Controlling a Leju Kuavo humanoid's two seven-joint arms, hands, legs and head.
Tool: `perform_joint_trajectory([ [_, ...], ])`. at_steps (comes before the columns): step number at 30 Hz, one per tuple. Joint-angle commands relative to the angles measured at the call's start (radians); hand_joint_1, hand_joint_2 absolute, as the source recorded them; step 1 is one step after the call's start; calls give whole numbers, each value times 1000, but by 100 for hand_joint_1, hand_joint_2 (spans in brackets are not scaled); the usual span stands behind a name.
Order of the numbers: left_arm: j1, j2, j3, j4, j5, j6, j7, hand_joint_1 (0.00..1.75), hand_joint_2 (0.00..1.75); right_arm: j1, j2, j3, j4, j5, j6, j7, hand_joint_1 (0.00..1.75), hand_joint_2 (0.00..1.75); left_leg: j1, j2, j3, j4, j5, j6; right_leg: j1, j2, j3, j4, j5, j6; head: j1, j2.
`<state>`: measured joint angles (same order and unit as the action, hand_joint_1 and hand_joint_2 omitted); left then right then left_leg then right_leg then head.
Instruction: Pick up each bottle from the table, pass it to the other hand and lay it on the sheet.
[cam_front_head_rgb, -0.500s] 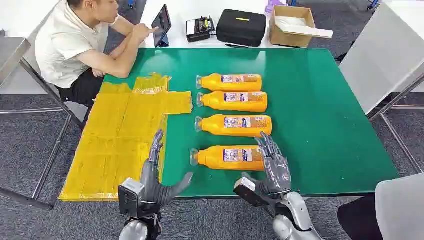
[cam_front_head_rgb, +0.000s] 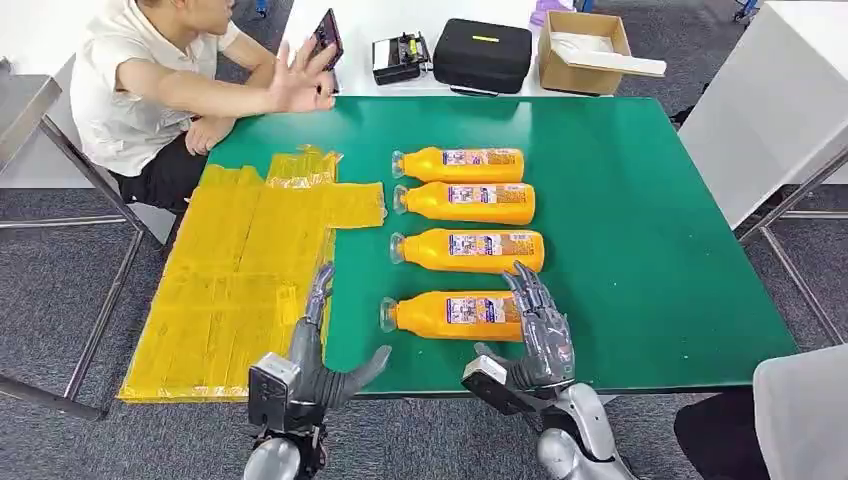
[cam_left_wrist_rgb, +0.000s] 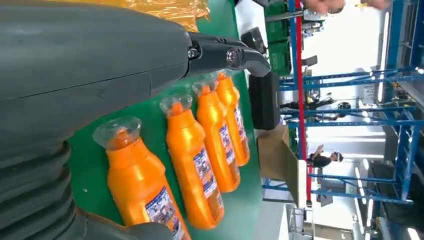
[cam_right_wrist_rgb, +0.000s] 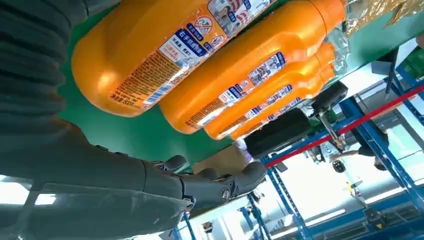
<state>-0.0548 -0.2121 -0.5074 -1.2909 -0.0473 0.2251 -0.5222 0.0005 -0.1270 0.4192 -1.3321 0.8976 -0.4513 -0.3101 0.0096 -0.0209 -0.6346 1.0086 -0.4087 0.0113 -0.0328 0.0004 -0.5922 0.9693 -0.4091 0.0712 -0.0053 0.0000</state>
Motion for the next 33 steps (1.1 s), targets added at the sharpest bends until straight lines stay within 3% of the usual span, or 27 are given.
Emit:
perform_joint_trajectory([
  [1, -58, 0, -17, 114, -14, -1, -8, 0, 175, -40, 28, 6, 49, -40, -33, -41, 0, 175, 1, 3, 7, 0, -3, -1, 2, 1, 7, -1, -2, -5, 0, 0],
  [33, -76, -11, -39, 179, 29, -41, 47, 0, 175, -97, -40, 29, 161, 45, 109, 91, 0, 175, 0, 2, 3, 0, -1, 0, 1, 0, 3, -1, 0, -3, 0, 0],
])
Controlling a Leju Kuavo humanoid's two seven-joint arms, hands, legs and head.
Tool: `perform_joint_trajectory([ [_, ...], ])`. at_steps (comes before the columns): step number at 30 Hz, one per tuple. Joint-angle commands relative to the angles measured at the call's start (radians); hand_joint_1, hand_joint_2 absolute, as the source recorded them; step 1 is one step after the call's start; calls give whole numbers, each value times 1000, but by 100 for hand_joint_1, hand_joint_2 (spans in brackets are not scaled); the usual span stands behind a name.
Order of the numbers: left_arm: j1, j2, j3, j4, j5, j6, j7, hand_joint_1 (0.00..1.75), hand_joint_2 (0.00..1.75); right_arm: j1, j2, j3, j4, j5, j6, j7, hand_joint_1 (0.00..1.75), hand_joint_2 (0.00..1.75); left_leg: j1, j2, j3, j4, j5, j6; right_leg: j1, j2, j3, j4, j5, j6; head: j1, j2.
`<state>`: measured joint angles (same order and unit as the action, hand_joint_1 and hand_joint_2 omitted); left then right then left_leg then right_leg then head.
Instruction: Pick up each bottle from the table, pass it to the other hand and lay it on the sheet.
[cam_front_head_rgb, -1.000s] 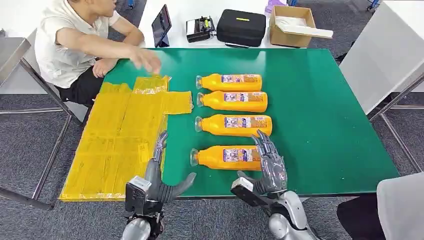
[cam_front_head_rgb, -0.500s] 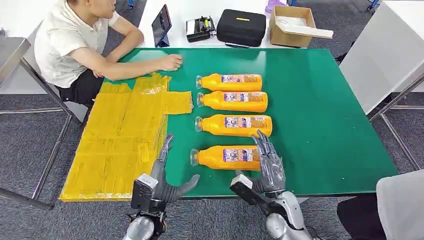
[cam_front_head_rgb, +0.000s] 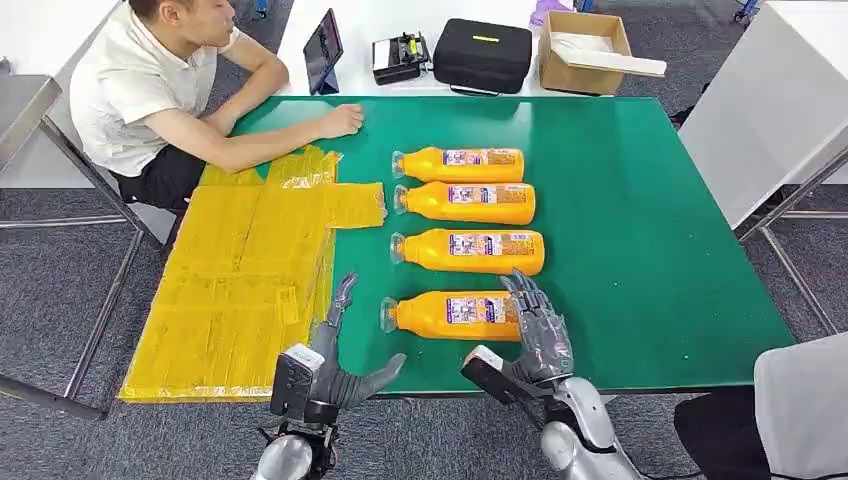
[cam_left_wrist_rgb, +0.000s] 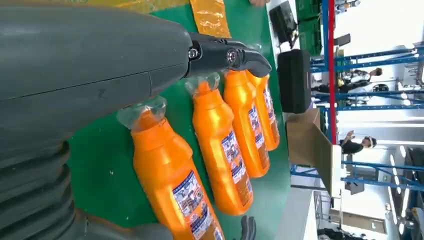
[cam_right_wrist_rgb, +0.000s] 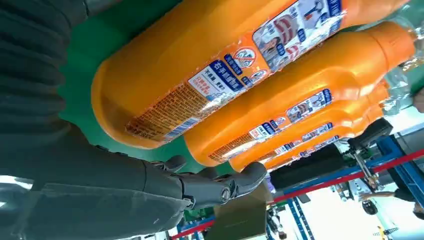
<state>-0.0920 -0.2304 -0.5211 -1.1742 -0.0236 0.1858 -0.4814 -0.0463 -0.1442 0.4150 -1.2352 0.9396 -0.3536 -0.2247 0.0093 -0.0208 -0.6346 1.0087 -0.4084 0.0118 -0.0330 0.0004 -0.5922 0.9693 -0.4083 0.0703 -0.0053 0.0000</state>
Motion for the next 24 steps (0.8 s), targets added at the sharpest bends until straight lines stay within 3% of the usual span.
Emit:
perform_joint_trajectory([
  [1, -40, 7, -26, 64, 6, -2, 7, 0, 175, -50, -25, 37, 60, 3, 13, 6, 0, 175, 1, 3, 6, 0, -2, 0, 1, 1, 5, -1, -1, -4, 0, 0],
  [14, -51, 8, -37, 55, 24, -18, 10, 0, 175, -123, -46, 98, 112, 17, 56, 10, 0, 175, 1, 4, 5, 0, -2, 0, 1, 2, 4, -1, -1, -4, 0, 0],
  [24, -49, -3, -39, 56, 25, -14, 24, 0, 175, -179, -94, 143, 187, 4, 176, 63, 0, 175, 0, 2, 4, 0, -1, 0, 1, 0, 4, -1, -1, -3, 0, 0],
])
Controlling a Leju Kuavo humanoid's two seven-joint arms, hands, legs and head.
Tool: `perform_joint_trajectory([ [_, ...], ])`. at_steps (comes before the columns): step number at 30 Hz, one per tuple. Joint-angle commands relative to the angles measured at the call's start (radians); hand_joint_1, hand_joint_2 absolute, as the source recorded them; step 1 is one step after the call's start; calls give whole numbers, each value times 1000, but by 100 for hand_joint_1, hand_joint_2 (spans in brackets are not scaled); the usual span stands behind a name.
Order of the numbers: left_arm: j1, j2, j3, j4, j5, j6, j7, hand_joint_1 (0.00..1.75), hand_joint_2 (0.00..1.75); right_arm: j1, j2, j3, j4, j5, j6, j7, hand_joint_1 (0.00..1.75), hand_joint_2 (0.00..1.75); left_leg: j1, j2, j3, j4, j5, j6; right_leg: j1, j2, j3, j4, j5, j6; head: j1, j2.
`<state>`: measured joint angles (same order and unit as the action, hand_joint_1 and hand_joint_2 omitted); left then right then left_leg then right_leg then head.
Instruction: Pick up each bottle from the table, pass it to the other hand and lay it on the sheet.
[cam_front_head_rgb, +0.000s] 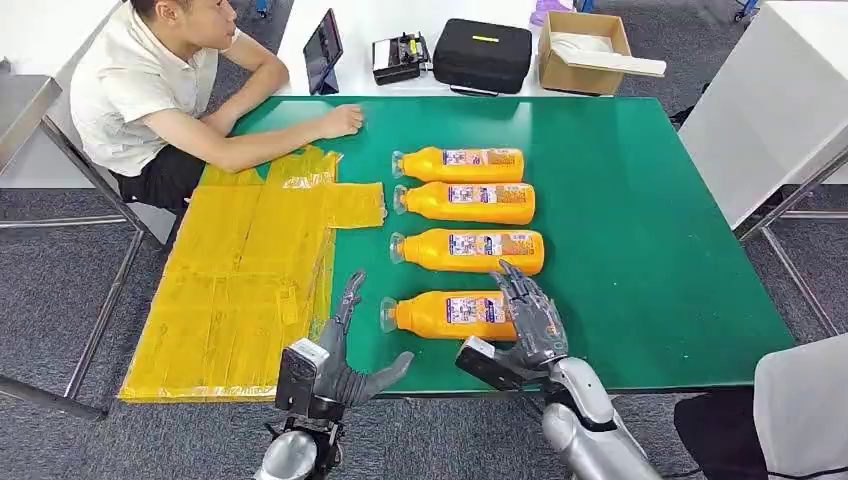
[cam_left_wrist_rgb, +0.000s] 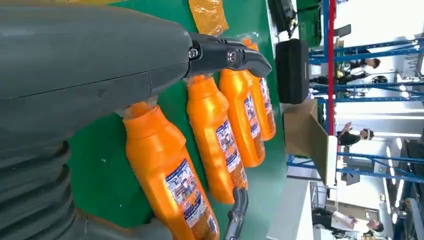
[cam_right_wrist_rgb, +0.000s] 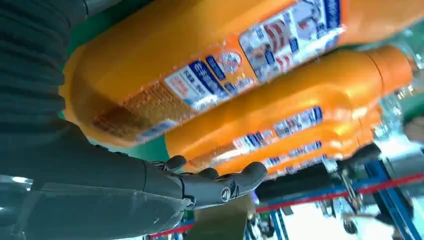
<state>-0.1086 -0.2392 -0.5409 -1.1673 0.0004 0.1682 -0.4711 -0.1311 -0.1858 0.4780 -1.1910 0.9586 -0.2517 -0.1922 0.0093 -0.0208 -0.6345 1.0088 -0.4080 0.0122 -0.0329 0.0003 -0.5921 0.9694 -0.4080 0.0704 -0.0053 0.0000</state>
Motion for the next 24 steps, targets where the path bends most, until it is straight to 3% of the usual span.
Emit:
perform_joint_trajectory([
  [1, -34, 6, -17, 54, 1, 3, 15, 0, 175, -105, -57, 85, 154, -17, 87, 34, 0, 175, 1, 3, 6, 0, -3, 0, 2, 1, 6, -1, -2, -4, 0, 0],
  [10, -50, 2, -26, 74, -9, -3, 33, 0, 175, -152, -112, 136, 162, -43, 198, 71, 0, 175, 1, 2, 6, 0, -2, 0, 2, 0, 6, -1, -1, -4, 0, 0],
  [24, -53, 2, -41, 74, -6, -21, 52, 0, 175, -175, -135, 168, 177, -75, 250, 76, 0, 175, 0, 1, 5, 0, 0, 1, 1, 0, 5, -1, 1, -2, 0, 0],
])
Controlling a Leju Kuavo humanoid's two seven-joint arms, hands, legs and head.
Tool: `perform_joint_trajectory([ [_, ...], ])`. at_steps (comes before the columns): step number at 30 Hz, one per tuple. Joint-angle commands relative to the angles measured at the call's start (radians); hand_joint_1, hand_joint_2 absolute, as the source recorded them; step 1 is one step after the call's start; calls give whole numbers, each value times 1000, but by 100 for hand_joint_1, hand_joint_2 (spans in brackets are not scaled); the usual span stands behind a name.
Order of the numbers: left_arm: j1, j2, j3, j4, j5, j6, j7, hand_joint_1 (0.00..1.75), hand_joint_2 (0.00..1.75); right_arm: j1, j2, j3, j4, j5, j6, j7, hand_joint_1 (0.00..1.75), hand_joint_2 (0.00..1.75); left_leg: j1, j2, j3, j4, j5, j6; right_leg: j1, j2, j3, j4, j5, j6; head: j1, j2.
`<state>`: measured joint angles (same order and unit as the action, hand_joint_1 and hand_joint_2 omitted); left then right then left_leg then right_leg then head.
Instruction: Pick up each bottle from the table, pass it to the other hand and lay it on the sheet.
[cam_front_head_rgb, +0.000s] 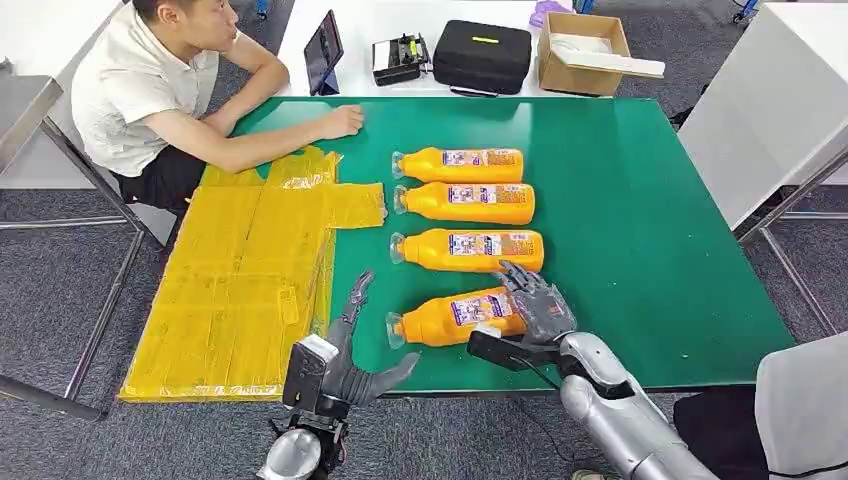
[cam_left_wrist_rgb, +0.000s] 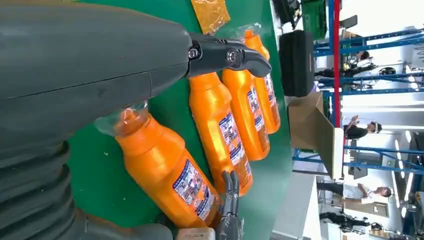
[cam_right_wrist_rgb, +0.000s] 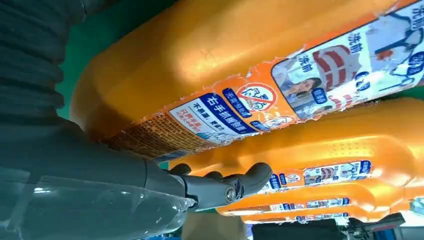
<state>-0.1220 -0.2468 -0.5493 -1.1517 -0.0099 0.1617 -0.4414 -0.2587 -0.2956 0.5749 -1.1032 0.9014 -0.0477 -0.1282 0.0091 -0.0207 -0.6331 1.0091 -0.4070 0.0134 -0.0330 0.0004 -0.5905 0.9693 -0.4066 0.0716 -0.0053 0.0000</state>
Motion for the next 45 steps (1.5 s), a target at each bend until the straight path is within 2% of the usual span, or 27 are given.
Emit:
perform_joint_trajectory([
  [1, -40, 8, -34, 59, 5, -16, 23, 0, 175, -54, -34, 74, 90, -31, 65, 8, 0, 175, 1, 2, 5, 0, -2, 0, 2, 0, 5, -1, -2, -4, 0, 0],
  [3, -47, 7, -40, 65, 5, -20, 23, 0, 175, -71, -57, 91, 89, -56, 109, -4, 0, 175, 0, 1, 3, 0, -1, 0, 1, -1, 4, -1, -1, -3, 0, 0],
  [4, -55, 6, -47, 74, 2, -22, 23, 0, 175, -80, -72, 102, 91, -79, 141, -14, 145, 175, 1, 1, 4, 0, -2, 0, 2, 0, 5, -1, -1, -4, 0, 0],
  [5, -57, 4, -47, 77, 3, -21, 24, 0, 175, -85, -79, 109, 91, -82, 149, -16, 175, 175, 1, 1, 5, 0, -2, 0, 1, 0, 5, -1, -1, -4, 0, 0],
  [16, -71, 0, -66, 75, 17, -22, 17, 0, 175, -161, -123, 187, 118, -215, 290, -13, 175, 175, 0, 1, 4, 0, 0, 1, 1, 0, 4, -1, 0, -2, 0, 0],
  [26, -76, -1, -74, 77, 25, -18, 12, 0, 175, -174, -124, 207, 136, -242, 290, -18, 175, 175, 0, 1, 5, 0, 0, 1, 1, -1, 5, -1, 0, -2, 0, 0],
  [32, -76, -8, -74, 70, 42, 4, -15, 0, 175, -159, -130, 206, 147, -343, 309, -47, 175, 175, 0, 0, 6, 0, 0, 1, 1, -1, 6, -1, 0, -2, 0, 0],
  [34, -70, -12, -70, 49, 75, 12, -30, 0, 175, -138, -142, 194, 134, -377, 293, -53, 175, 175, 1, 0, 9, 0, -2, 0, 3, -2, 10, -2, -2, -5, 0, 0],
  [37, -55, -9, -64, 3, 130, 27, -38, 0, 175, -92, -142, 143, 104, -428, 244, -67, 175, 175, 1, -2, 6, 0, 0, 0, 1, -3, 7, -2, -1, -2, 0, 0],
  [40, -43, -3, -67, -42, 191, 79, -52, 0, 175, -46, -104, 69, 57, -442, 167, -86, 175, 175, 2, -1, 8, 0, -2, 0, 3, -3, 10, -2, -2, -5, 0, 0],
  [45, -43, 3, -73, -50, 219, 96, -59, 0, 175, -40, -79, 41, 43, -443, 154, -90, 175, 175, 1, 2, 8, 0, -2, 0, 2, 0, 8, -1, -1, -4, 0, 0],
])
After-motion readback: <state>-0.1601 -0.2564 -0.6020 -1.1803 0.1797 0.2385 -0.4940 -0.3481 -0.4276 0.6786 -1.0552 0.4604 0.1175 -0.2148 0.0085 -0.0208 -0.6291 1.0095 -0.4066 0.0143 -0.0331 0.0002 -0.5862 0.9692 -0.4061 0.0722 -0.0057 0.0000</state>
